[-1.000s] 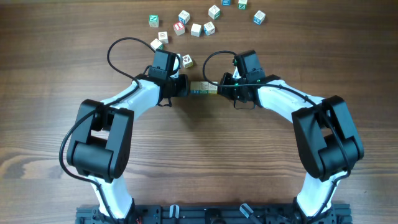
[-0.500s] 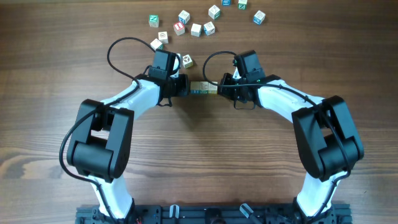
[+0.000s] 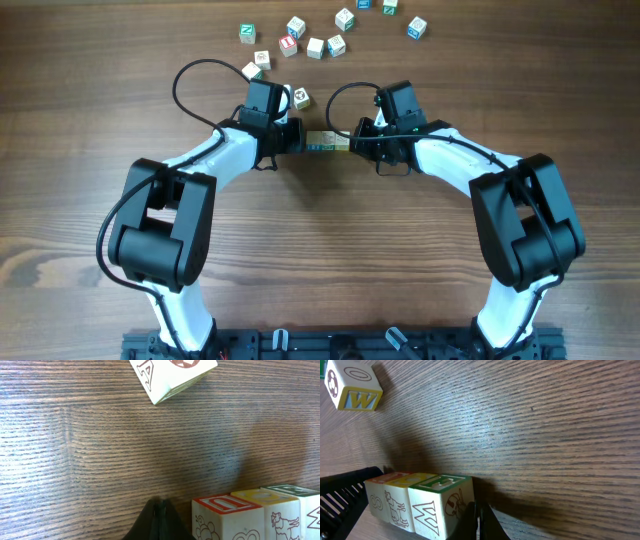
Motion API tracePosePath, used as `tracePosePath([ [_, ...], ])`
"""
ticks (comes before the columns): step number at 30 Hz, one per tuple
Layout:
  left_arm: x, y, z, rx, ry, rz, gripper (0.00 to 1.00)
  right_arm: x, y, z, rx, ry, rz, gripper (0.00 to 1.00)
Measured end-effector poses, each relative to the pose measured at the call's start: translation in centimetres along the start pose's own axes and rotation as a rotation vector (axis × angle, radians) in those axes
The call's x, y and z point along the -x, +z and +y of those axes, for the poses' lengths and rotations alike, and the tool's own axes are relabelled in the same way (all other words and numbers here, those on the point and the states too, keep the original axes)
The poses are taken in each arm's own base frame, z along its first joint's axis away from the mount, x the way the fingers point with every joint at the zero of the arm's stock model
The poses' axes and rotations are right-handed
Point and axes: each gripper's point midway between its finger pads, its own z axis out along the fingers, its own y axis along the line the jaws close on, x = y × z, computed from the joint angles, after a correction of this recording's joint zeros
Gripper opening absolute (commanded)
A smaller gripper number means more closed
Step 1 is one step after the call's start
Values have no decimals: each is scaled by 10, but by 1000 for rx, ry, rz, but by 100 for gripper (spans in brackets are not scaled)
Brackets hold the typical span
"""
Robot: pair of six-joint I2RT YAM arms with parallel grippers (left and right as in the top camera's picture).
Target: Form a horizontal line
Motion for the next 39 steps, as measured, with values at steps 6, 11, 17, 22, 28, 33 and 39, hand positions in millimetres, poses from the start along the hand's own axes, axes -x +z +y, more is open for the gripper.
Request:
tracePosePath([
  [6, 3, 0, -1, -5, 3, -12, 4, 0, 0, 0, 0, -14, 0, 5],
  [11, 3, 0, -1, -4, 2, -12, 4, 0, 0, 0, 0, -48, 0, 4],
  [17, 3, 0, -1, -5, 3, -14, 4, 2, -1, 2, 3, -79, -6, 5],
  [22, 6, 0, -2, -8, 5, -22, 4, 6, -2, 6, 10, -94, -14, 5],
  [28, 8, 0, -3, -11, 7, -34, 4, 6, -2, 5, 8, -110, -11, 5],
  [33, 8, 0, -5, -22, 7, -33, 4, 5, -2, 5, 7, -111, -11, 5],
  [39, 7, 0, -9, -45, 8, -25, 4, 5, -2, 5, 7, -110, -11, 4],
])
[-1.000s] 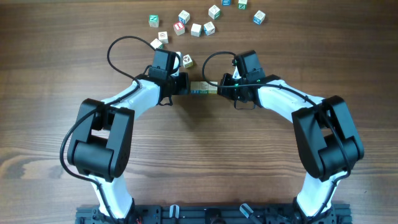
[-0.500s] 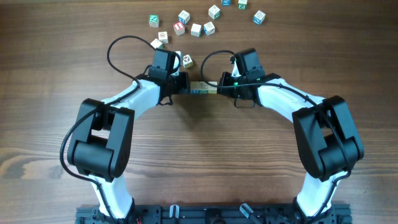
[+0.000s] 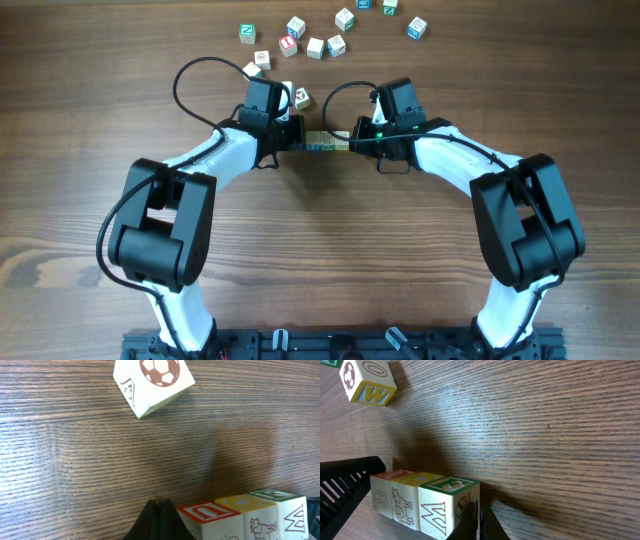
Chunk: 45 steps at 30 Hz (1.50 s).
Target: Form a horizontal line
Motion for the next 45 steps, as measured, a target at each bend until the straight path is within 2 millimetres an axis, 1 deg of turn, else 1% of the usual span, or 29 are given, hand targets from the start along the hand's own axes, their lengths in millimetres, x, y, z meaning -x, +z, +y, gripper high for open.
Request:
tracePosePath([
  [11, -2, 1, -5, -29, 0, 12, 4, 0, 0, 0, 1, 0, 1, 5],
  [14, -8, 6, -3, -30, -4, 29, 4, 0, 0, 0, 1, 0, 1, 4],
  [18, -7, 8, -6, -51, -3, 29, 4, 0, 0, 0, 1, 0, 1, 5],
  [37, -8, 9, -7, -65, -6, 36, 4, 0, 0, 2, 16, 0, 5, 5],
  [45, -9, 9, -7, -63, -9, 45, 4, -1, -1, 4, 28, -47, 11, 4],
])
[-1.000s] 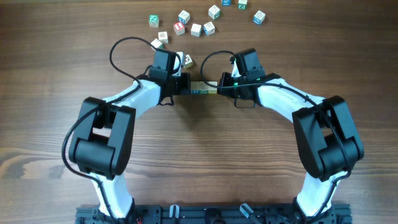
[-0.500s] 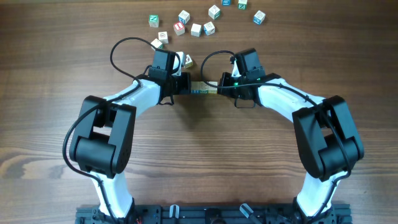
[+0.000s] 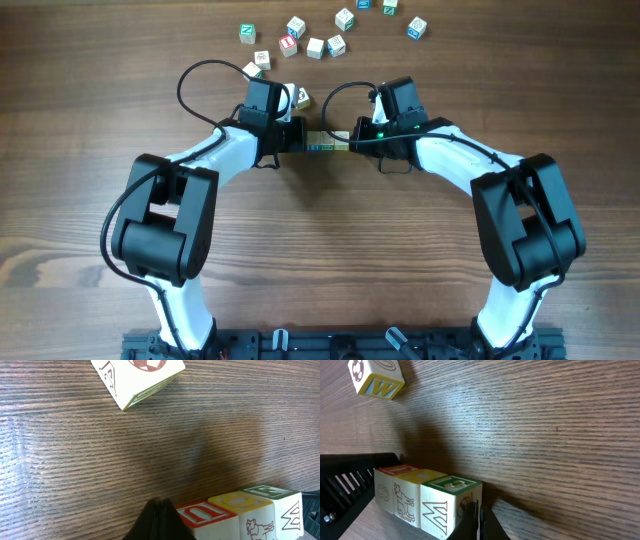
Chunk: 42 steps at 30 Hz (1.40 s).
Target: Form a horizontal line
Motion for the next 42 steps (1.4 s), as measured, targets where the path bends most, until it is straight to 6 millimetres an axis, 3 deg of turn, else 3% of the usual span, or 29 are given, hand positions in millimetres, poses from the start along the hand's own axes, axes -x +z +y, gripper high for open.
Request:
tracePosePath([
  [20, 0, 0, 0, 1, 0, 0, 4, 0, 0, 0, 5, -31, 4, 5],
  [28, 0, -1, 3, 26, 0, 7, 11, -3, 0, -2, -4, -32, 11, 10],
  [33, 0, -2, 5, 43, 1, 9, 12, -3, 0, -4, -18, -31, 10, 14],
  [42, 0, -2, 5, 49, 4, 7, 9, -5, 0, -12, -58, -34, 13, 12],
])
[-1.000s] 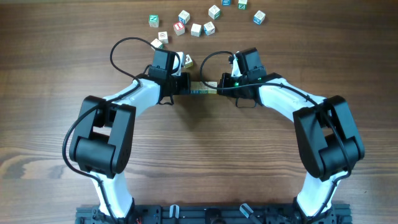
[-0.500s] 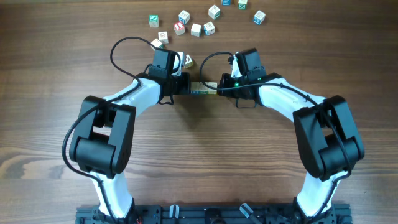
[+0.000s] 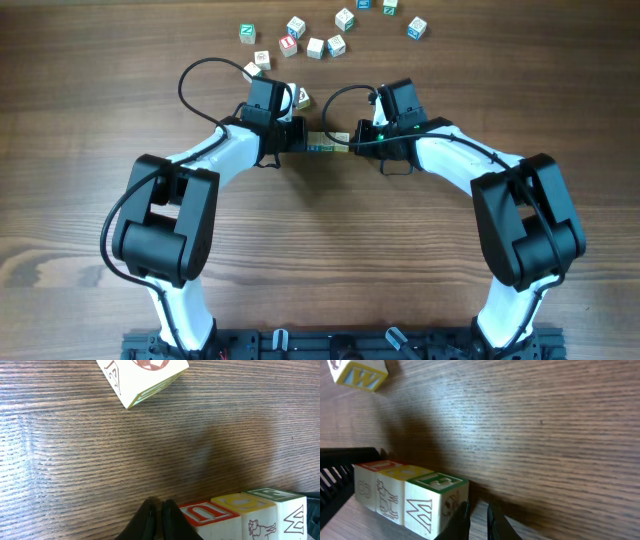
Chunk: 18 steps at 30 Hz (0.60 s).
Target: Form a horizontal line
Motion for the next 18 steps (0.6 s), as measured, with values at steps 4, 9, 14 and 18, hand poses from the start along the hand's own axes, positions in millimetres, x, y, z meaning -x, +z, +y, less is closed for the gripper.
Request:
tracePosePath([
  [4, 0, 0, 1, 6, 2, -1, 4, -2, 0, -2, -7, -4, 6, 9],
  [9, 0, 0, 2, 12, 0, 0, 4, -2, 0, -2, -7, -5, 7, 5],
  [14, -1, 0, 3, 16, -8, 6, 4, -4, 0, 2, 16, -4, 20, 5],
  [18, -1, 0, 3, 17, -10, 8, 4, -7, 0, 7, 41, -6, 34, 5],
])
